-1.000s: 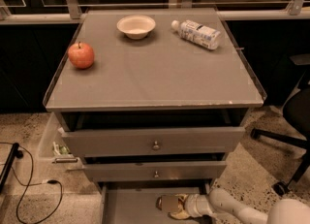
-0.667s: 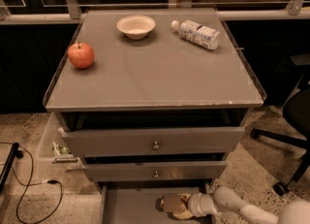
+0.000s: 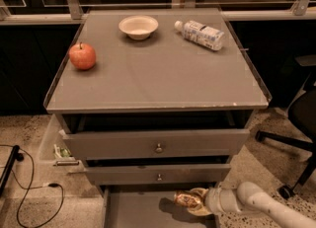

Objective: Pick orange can from bottom drawer and place on counter

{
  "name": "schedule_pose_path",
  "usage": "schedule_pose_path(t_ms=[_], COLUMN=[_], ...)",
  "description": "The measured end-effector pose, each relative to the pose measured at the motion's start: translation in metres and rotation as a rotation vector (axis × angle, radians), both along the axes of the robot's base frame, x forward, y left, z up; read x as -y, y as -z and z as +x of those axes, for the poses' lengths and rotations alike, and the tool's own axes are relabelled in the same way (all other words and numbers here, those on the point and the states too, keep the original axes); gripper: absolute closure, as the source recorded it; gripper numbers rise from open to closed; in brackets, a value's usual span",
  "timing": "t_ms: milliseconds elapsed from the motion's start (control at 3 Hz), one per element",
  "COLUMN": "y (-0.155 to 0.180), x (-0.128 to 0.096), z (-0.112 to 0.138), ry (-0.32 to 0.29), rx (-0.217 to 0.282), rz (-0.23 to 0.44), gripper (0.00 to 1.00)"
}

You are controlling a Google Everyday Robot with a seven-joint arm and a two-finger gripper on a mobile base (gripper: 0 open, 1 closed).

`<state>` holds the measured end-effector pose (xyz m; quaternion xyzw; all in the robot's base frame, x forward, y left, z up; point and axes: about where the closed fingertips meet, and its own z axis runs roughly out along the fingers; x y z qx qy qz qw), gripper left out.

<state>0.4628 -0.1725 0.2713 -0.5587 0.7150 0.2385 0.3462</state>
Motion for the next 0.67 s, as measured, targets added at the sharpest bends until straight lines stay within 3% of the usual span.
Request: schedule_pose_path(t_ms=[333, 667], y=[-0.076, -0.087], x=[0.019, 0.026], z=[-0.01, -0.007], ry=[-0.03, -0.029], rx=[0.075, 0.089], rz=[-0.013, -0.028], gripper=[1.0, 1.0])
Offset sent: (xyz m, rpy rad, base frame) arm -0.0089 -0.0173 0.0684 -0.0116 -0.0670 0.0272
